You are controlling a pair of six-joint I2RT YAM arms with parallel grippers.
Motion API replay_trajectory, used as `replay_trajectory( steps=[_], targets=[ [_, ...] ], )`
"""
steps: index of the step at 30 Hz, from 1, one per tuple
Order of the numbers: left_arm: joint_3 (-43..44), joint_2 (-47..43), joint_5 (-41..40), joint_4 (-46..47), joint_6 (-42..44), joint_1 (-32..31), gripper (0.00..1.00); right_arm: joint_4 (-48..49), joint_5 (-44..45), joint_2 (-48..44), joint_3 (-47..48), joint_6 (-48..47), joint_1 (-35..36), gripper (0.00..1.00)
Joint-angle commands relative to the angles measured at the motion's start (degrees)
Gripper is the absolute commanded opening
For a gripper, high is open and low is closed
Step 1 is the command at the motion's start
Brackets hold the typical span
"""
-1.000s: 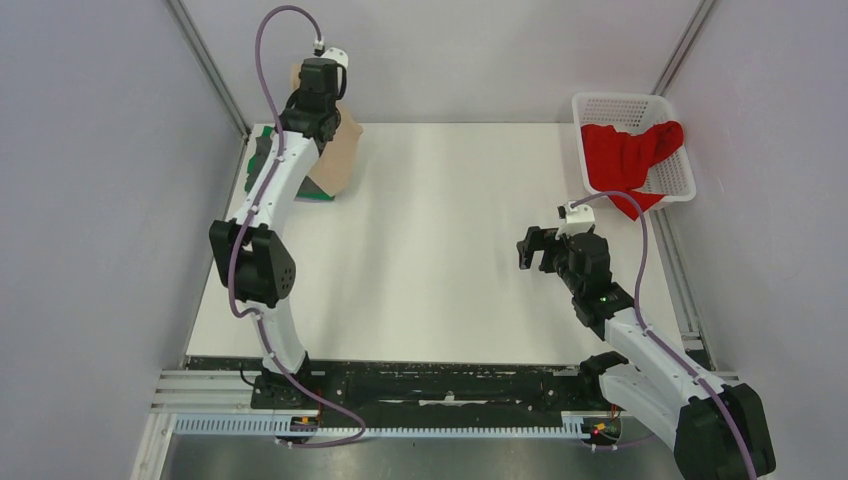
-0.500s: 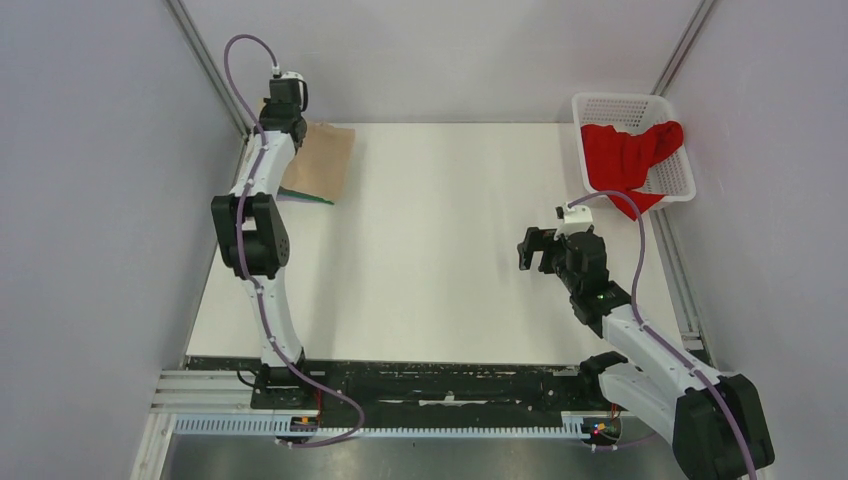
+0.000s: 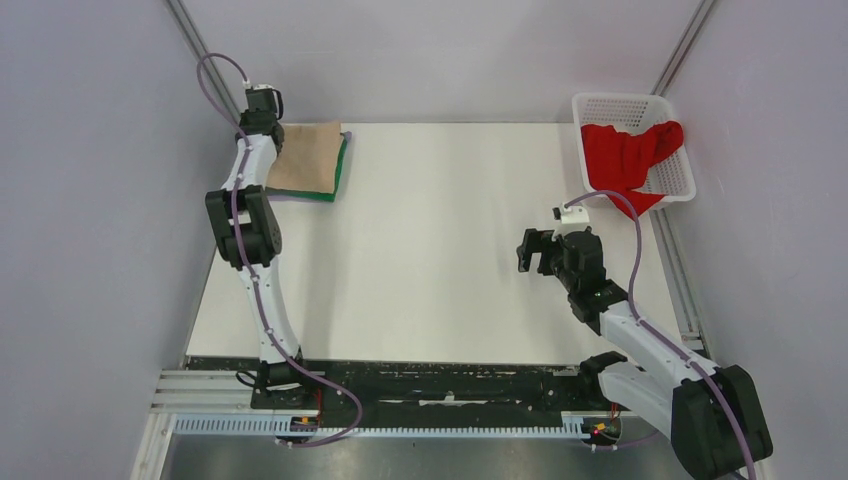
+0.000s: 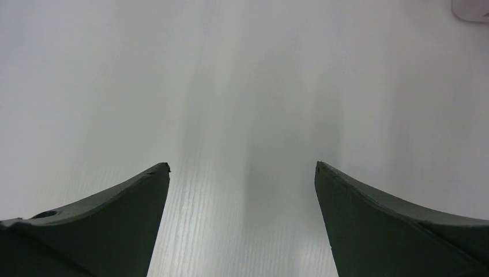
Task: Fold and stack the t-shirts
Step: Put the neatly folded tshirt into the corner of the board with the left arm
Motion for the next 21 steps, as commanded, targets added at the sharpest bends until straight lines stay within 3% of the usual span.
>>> replay_trajectory(
  steps=[1,2,3,4,5,13,21],
  targets=[
    [3.32,0.48,-1.78,2.51,-4.03,1.68,0.31,-0.34,0.08,0.55,1.04,0.51,-0.07,0.98],
    [3.35,0.37,-2.48,2.57,-4.10,1.76,0.37,-0.44,0.07,0.65,1.03,0.50,-0.04,0.98],
    [3.28,0.28,-4.07,2.70,-4.57,1.76,0.53,-0.37,0.05,0.60,1.04,0.45,-0.05,0.98],
    [3.25,-0.13,-5.27,2.83,-5.04,1.83,0.79,-0.37,0.29,0.53,1.00,0.62,-0.02,0.98],
    [3.27,-0.41,-6.14,2.69,-5.77,1.86,0.99,-0.33,0.52,0.52,0.98,0.72,-0.02,0.98],
    [2.69,-6.98,-1.91,-5.79,-21.28,1.50,1.00,0.61,-1.75,-1.06,0.28,3.23,-0.04,0.98],
    [-19.56,-26.85,-7.34,3.76,-31.71,-2.71,1.00,0.02,-2.94,-10.65,-3.15,6.06,-0.05,0.98]
  ],
)
